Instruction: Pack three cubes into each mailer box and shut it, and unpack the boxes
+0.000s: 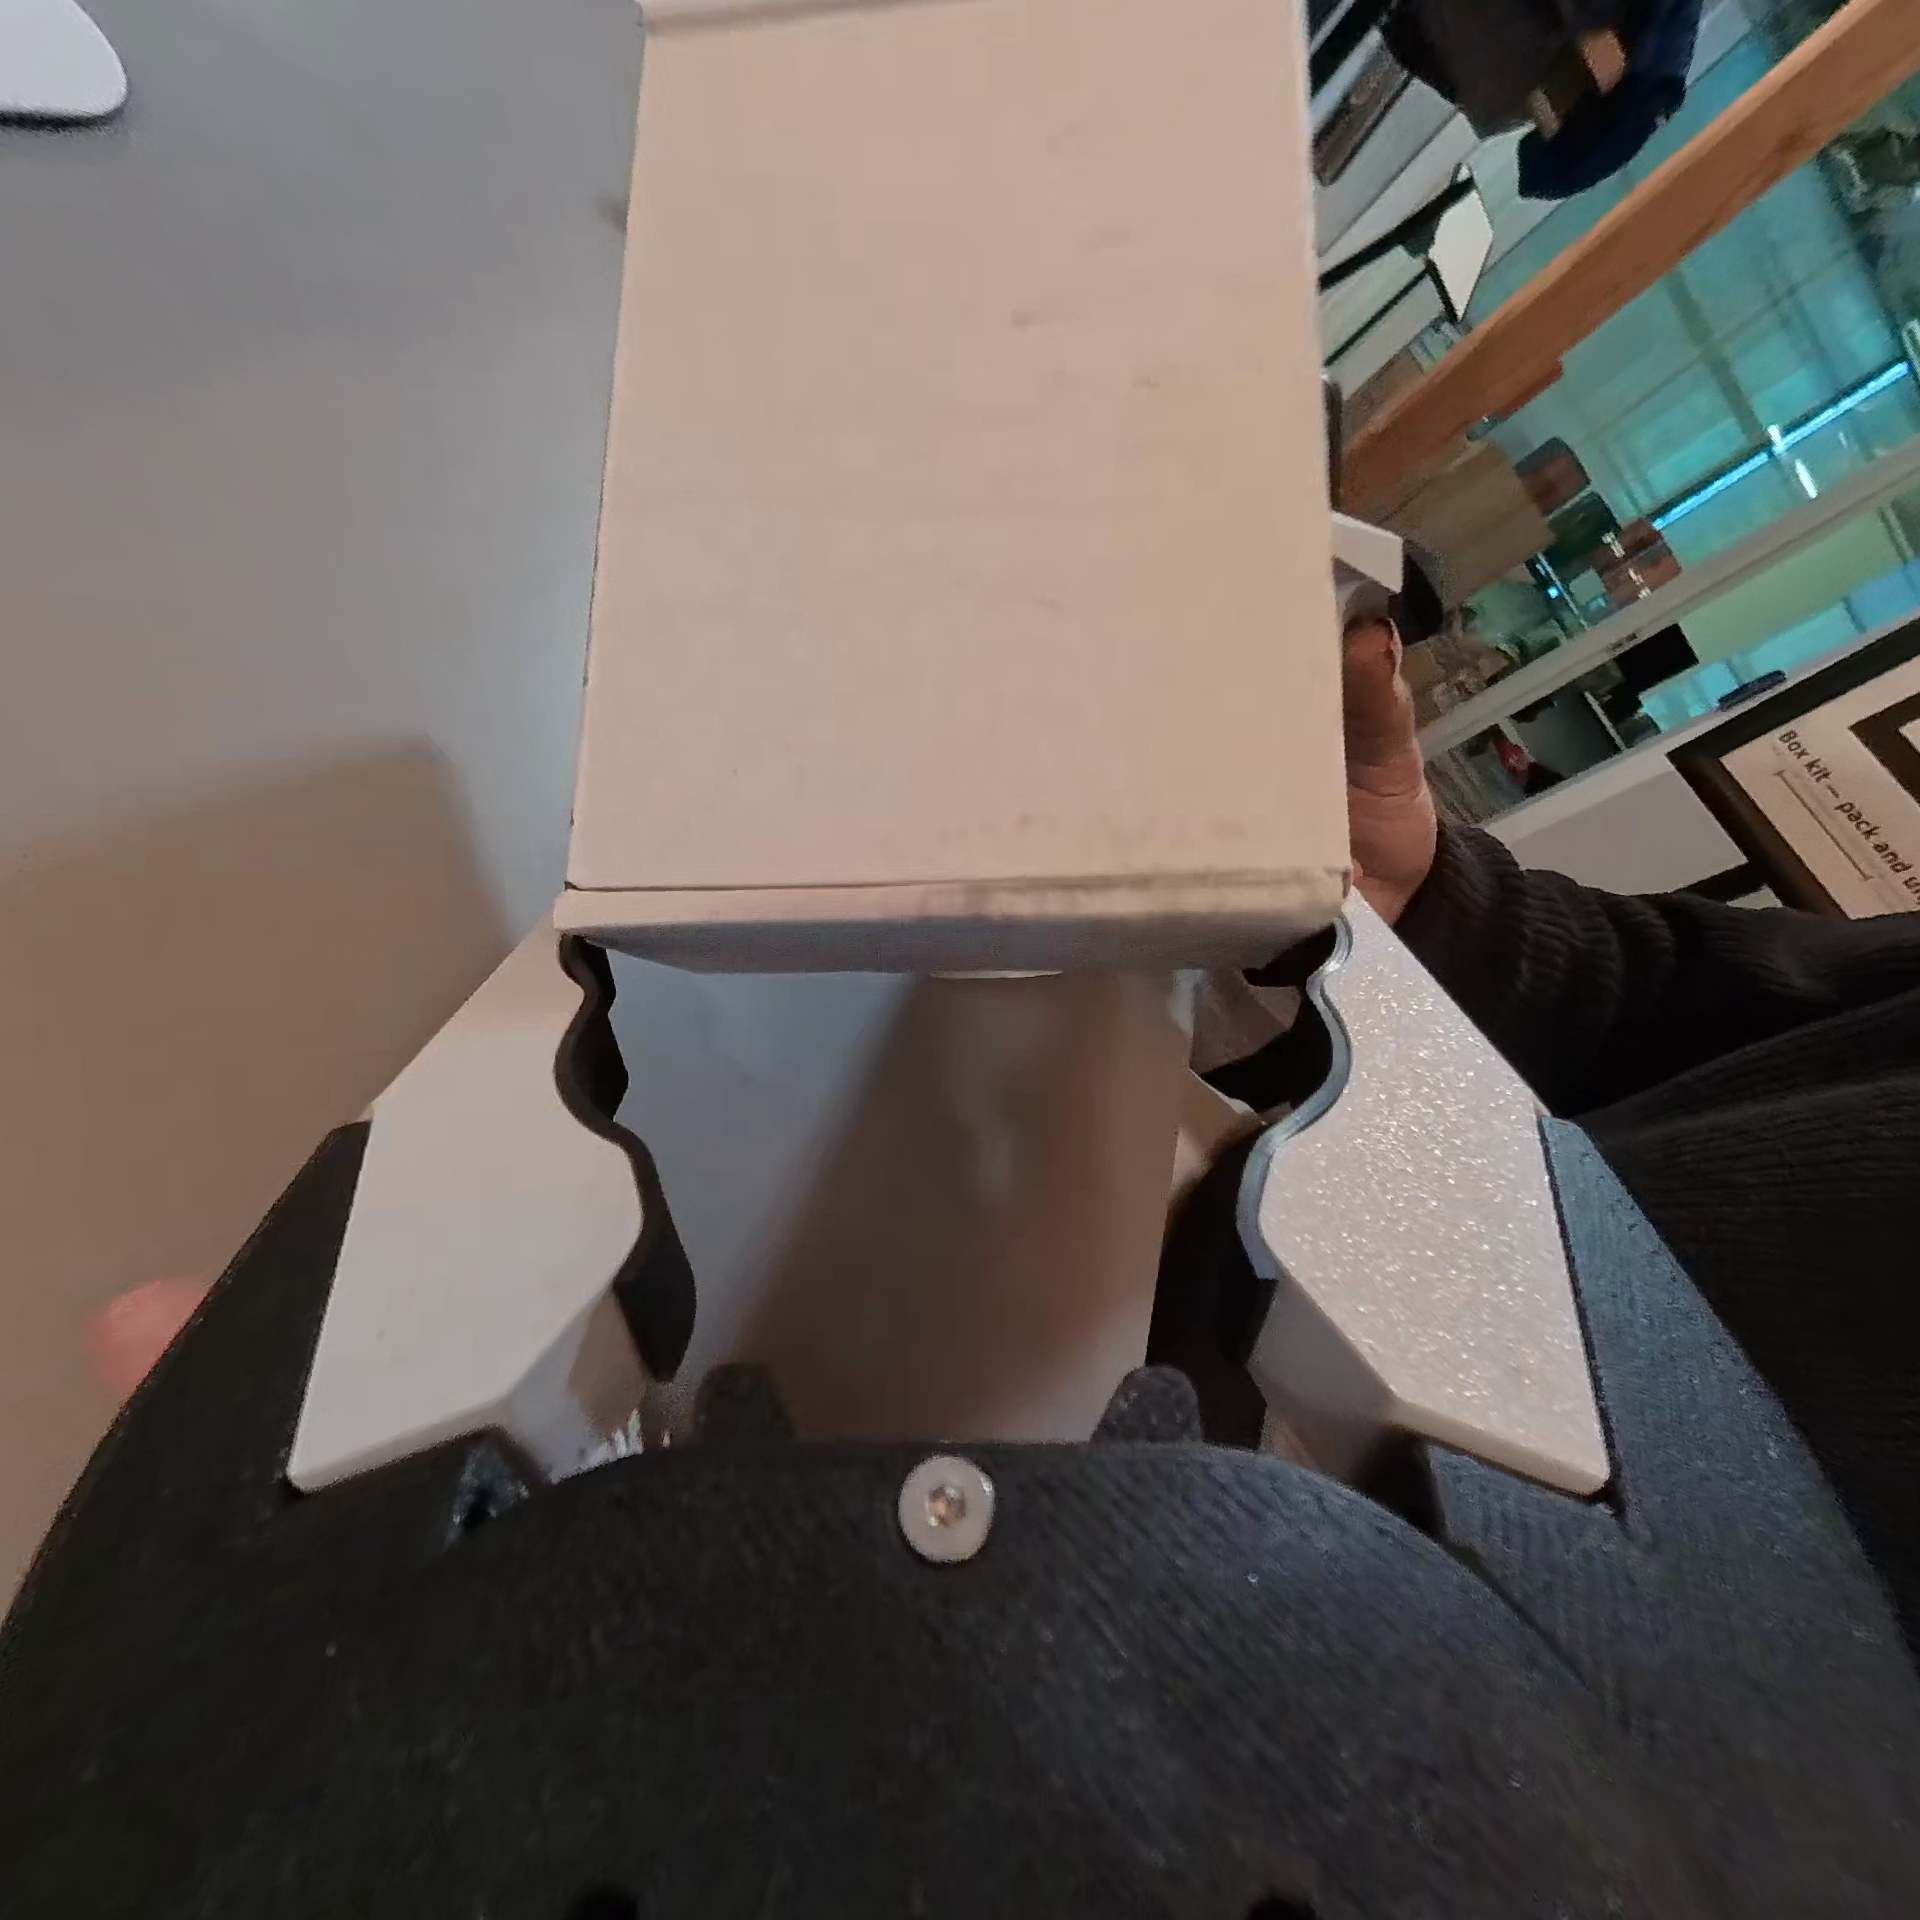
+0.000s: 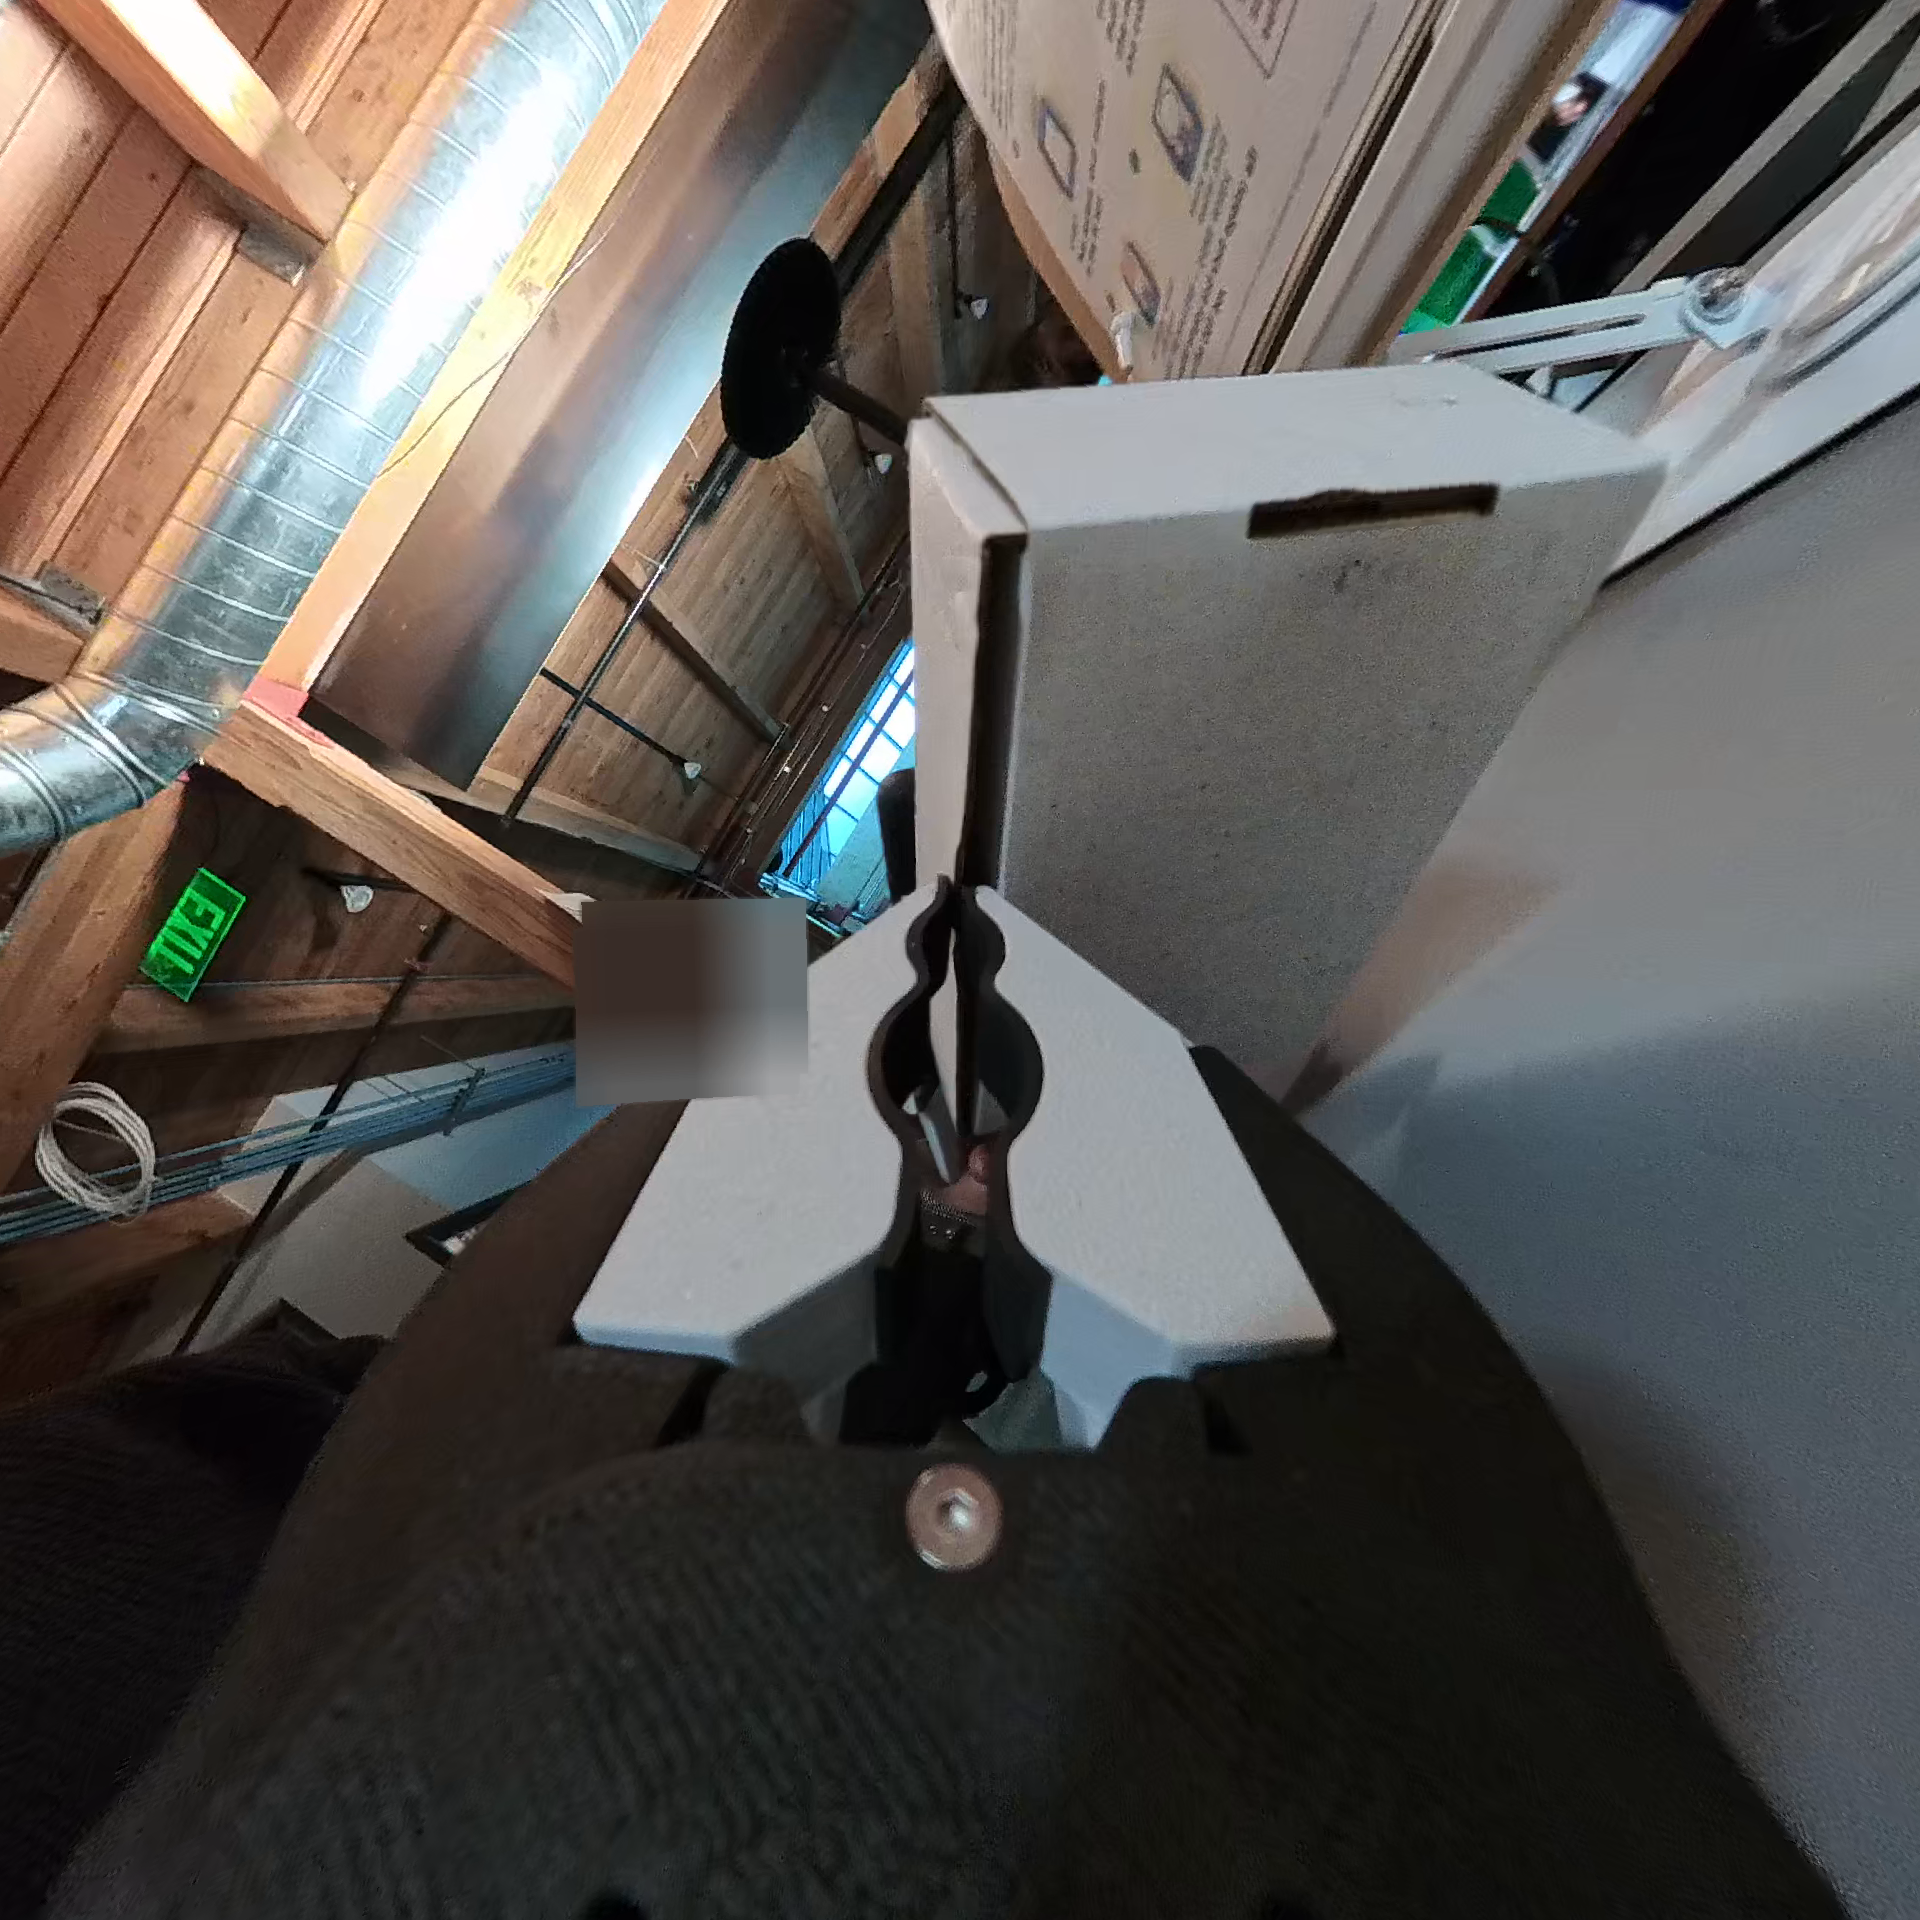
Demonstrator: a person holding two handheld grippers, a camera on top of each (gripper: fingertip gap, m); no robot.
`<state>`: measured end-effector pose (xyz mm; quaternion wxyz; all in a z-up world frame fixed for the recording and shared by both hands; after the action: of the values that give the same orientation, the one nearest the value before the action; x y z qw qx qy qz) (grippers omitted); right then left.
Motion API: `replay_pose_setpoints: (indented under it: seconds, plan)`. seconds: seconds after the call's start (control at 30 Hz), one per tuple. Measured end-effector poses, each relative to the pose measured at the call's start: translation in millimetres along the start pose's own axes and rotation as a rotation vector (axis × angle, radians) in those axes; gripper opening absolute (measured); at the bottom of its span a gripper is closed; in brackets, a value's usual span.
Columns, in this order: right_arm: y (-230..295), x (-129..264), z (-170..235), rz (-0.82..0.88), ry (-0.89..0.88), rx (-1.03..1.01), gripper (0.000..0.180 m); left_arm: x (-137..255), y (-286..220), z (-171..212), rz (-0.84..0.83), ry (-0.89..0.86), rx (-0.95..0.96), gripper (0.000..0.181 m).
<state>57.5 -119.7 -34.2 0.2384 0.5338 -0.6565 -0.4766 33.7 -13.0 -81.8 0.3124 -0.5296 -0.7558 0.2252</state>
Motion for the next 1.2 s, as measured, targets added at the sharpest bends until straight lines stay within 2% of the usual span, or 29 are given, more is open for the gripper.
replay_pose_setpoints:
  seconds: [0.43,0.6,0.7,0.9,1.13,1.17,1.2]
  plan:
    - [-26.1,11.3,-7.7,0.091,-0.127,-0.169,0.002,9.1,-13.4,-30.2,-0.265,-0.093,-0.317,0.124]
    - [-26.6,14.3,-10.8,0.049,-0.165,-0.237,0.0,0.4,-3.6,-19.1,-0.305,-0.025,-0.329,0.128]
    - [-27.6,15.2,-11.7,0.026,-0.175,-0.277,0.0,-3.5,6.2,-13.4,-0.357,0.001,-0.345,0.12]
    - [-29.6,15.3,-10.2,0.027,-0.187,-0.295,0.0,-15.7,14.4,-3.8,-0.424,0.062,-0.381,0.121]
    - [-27.4,12.9,-3.9,0.016,-0.19,-0.309,0.0,-30.1,-2.3,-15.7,-0.556,0.007,-0.647,0.115]
    - [-26.7,11.8,-1.4,0.011,-0.184,-0.318,0.0,-33.0,-4.8,-14.5,-0.563,0.013,-0.692,0.112]
    - [-25.6,10.4,1.4,0.004,-0.176,-0.326,0.0,-34.4,-4.8,-14.0,-0.591,0.016,-0.734,0.101]
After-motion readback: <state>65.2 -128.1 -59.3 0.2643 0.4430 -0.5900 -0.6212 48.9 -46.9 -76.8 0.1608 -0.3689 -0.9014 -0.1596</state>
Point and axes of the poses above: each gripper's, where its closed fingertips meet, x back along the fingers, z out of its underside, y = z × x across the jaws, the point moved 3 cm from there along x, back along the fingers, and after that the axes turned 8 degrees about z, right-handed, at the moved point
